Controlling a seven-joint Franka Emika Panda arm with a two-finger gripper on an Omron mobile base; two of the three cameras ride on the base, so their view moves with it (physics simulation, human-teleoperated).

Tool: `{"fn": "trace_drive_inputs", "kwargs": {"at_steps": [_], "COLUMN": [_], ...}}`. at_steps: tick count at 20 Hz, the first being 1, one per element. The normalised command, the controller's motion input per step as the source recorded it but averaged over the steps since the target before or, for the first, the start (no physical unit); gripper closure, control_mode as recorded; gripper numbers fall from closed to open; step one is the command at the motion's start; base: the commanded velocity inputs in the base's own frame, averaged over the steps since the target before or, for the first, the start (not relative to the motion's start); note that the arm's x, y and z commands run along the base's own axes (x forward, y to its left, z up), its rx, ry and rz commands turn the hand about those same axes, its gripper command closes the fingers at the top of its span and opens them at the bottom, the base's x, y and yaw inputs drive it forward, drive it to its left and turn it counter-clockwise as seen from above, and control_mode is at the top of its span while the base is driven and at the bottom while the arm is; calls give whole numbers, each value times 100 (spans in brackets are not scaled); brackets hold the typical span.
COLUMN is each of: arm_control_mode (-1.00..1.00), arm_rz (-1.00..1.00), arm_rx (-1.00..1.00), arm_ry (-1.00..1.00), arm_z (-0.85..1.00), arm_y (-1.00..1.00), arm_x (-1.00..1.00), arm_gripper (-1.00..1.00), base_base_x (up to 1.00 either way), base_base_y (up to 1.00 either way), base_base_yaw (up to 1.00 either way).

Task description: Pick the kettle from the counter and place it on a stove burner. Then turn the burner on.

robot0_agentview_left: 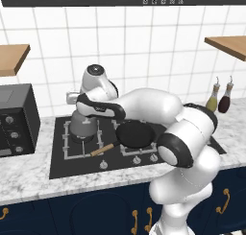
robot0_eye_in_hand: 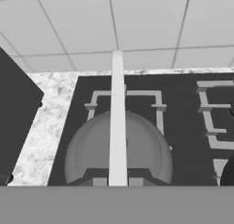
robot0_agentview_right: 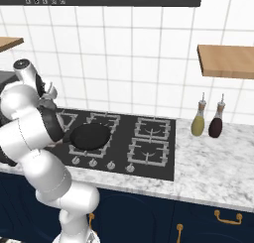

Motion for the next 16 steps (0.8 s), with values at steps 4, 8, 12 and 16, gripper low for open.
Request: {"fn": "trace_drive_inputs", "kwargs": {"at_steps": [4,8,12,16], "arm_control_mode": [-100,-100,-100,-100], "arm_rz": [0,0,0,0], "arm_rx": [-2,-2,-4,-3], "arm_ry": [0,-3,-4,0], "arm_z": [-18,-20,-23,-18], "arm_y": [1,0,9,22], "arm_x": [18,26,30,22], "arm_gripper": [100,100,100,100], "base_base_x": [0,0,0,0], "base_base_y": [0,0,0,0], "base_base_yaw": [0,0,0,0]}}
